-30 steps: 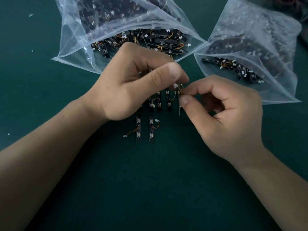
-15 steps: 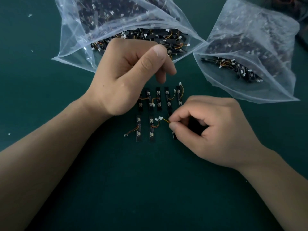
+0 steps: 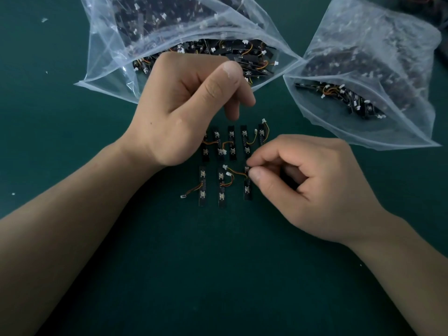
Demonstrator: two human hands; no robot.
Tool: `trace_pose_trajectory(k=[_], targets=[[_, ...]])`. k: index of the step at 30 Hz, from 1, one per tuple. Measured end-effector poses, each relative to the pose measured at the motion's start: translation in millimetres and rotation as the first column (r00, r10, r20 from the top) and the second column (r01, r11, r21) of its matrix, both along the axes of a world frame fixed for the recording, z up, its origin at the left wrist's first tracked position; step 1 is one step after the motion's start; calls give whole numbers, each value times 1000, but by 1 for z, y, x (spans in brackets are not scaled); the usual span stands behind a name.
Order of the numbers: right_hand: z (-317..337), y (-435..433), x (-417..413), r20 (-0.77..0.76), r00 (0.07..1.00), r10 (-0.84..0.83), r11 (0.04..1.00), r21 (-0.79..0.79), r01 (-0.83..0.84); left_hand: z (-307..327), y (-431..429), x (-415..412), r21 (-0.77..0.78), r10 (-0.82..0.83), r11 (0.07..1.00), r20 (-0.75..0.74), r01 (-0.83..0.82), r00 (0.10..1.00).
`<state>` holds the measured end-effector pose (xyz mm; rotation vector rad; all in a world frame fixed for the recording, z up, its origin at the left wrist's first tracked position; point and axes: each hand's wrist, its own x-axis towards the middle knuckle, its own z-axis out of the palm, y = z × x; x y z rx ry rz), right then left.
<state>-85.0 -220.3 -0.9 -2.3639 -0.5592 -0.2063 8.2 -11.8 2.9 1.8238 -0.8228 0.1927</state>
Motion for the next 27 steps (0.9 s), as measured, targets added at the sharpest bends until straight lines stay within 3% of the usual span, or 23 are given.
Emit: trace_pose_trajectory(k=[9,27], targets=[[2,-3,-3,-53,998,34,990,-137,-41,1,0,-1,18,5,1000,-10,-5,1000],[-1,-2,0,-64,996,67,992,-104,-74,2,0,-2,71,16,997,4,-16,1000]])
